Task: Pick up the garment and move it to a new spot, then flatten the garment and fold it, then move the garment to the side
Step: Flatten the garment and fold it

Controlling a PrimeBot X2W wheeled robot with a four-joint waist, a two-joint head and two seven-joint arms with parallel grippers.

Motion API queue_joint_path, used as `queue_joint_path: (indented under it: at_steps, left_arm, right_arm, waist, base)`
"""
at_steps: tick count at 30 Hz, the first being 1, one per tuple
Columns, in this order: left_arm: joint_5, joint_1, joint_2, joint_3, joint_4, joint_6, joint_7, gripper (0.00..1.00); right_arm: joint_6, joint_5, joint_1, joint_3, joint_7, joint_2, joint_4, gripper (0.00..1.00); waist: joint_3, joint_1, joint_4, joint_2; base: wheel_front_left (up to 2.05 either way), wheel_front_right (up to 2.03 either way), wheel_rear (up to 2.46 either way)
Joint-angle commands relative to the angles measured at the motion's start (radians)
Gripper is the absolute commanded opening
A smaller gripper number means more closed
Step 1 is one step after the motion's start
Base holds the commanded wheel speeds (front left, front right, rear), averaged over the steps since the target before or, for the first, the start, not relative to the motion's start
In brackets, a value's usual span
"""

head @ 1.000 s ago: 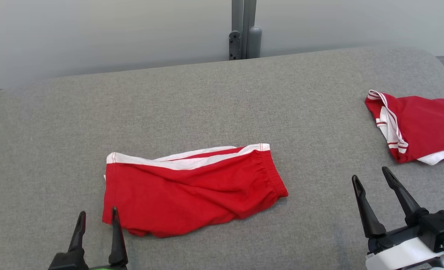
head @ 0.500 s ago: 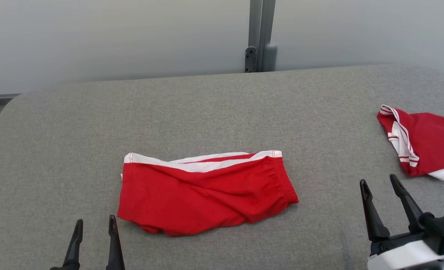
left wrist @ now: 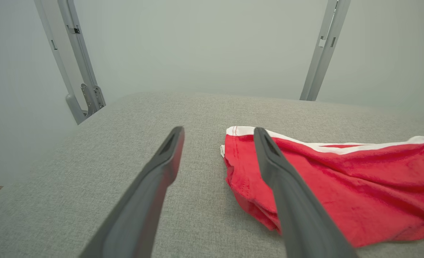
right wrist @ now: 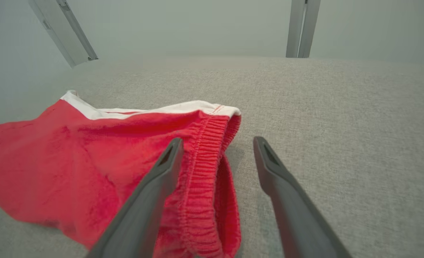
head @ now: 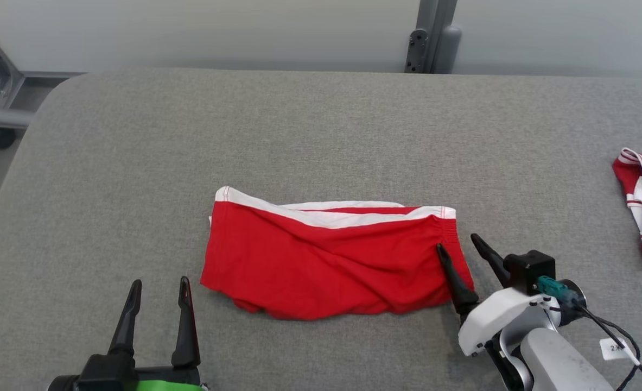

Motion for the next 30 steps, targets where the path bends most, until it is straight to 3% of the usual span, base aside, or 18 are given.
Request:
queue_joint_path:
  at_steps: [1, 9, 13, 15, 20, 30]
  left_arm:
    - [-0.004, -0.021, -0.001, -0.009, -0.005, 0.008, -0.002, 1.0]
    - [-0.023, -0.043, -0.001, -0.044, -0.014, 0.037, -0.002, 1.0]
    - [-0.028, -0.042, -0.002, -0.051, -0.019, 0.045, -0.002, 1.0]
    - [-0.032, -0.042, -0.001, -0.055, -0.019, 0.047, -0.002, 1.0]
    - [-0.037, -0.046, -0.001, -0.057, -0.016, 0.048, -0.002, 1.0]
    - [-0.035, -0.06, -0.001, -0.069, -0.01, 0.041, -0.002, 1.0]
  right_arm:
    - [-0.001, 0.009, -0.028, 0.013, 0.012, -0.009, 0.04, 1.0]
    - [-0.001, 0.049, -0.118, 0.048, 0.078, -0.004, 0.225, 1.0]
    - [0.004, 0.187, -0.113, 0.148, 0.163, 0.025, 0.239, 1.0]
    - [0.005, 0.28, -0.112, 0.186, 0.193, 0.016, 0.22, 0.0]
    - [-0.002, 0.522, -0.131, 0.2, 0.216, -0.078, 0.131, 0.0]
    - [-0.001, 0.866, -0.078, 0.067, 0.332, -0.452, 0.034, 0.0]
  waist:
    - [0.044, 0.0, 0.044, 0.0]
    - [0.074, 0.0, 0.077, 0.0]
    - [0.075, 0.0, 0.074, 0.0]
    - [0.077, 0.0, 0.063, 0.0]
    - [0.079, 0.0, 0.009, 0.0]
    - [0.094, 0.0, -0.091, 0.0]
  base:
    - [0.0, 0.0, 0.0]
    - [0.0, 0.0, 0.0]
    - [0.0, 0.0, 0.0]
    - [0.0, 0.0, 0.0]
    - [0.0, 0.0, 0.0]
    - [0.0, 0.0, 0.0]
